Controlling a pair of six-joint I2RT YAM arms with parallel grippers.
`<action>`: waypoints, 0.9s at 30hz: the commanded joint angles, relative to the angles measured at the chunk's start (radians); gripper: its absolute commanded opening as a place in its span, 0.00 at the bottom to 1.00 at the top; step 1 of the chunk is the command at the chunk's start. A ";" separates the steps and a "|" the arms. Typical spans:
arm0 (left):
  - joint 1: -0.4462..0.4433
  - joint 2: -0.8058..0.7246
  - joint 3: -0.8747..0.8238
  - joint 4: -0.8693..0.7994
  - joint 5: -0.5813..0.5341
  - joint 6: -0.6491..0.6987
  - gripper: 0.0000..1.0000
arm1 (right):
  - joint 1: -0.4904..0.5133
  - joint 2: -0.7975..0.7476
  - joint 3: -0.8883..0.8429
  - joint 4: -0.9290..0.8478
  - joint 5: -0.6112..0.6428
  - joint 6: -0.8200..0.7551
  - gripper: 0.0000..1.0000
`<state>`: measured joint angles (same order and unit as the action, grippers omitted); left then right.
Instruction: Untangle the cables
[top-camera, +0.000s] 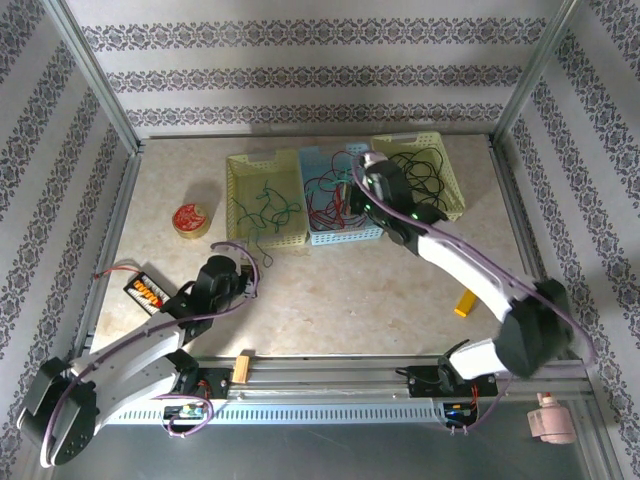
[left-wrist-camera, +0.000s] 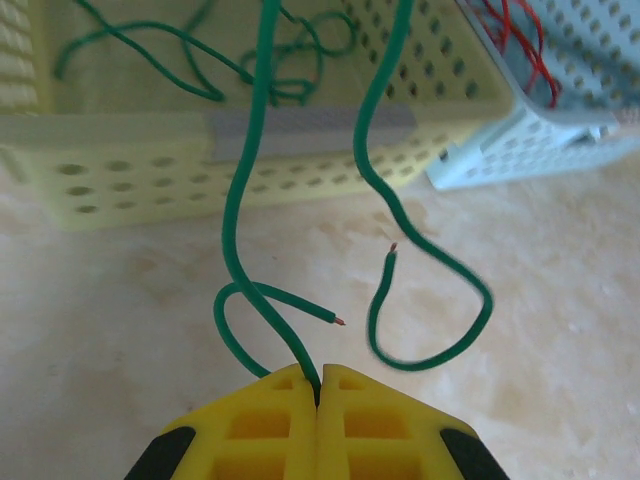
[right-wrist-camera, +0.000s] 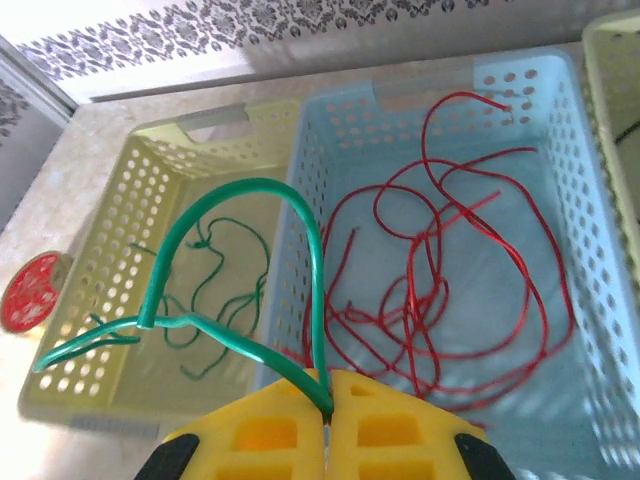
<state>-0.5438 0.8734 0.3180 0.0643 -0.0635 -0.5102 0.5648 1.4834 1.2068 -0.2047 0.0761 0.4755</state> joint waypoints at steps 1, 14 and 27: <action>0.026 -0.075 -0.032 0.022 -0.092 -0.086 0.00 | 0.020 0.163 0.161 -0.035 0.042 0.011 0.00; 0.047 -0.027 0.010 0.005 0.006 -0.047 0.00 | 0.053 0.592 0.637 -0.166 -0.254 0.033 0.45; 0.051 0.166 0.101 0.149 0.237 0.013 0.00 | 0.083 0.237 0.140 -0.014 -0.653 -0.090 0.47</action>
<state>-0.5083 1.0279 0.3874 0.1287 0.1062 -0.5232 0.6193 1.7699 1.4220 -0.2543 -0.3851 0.4370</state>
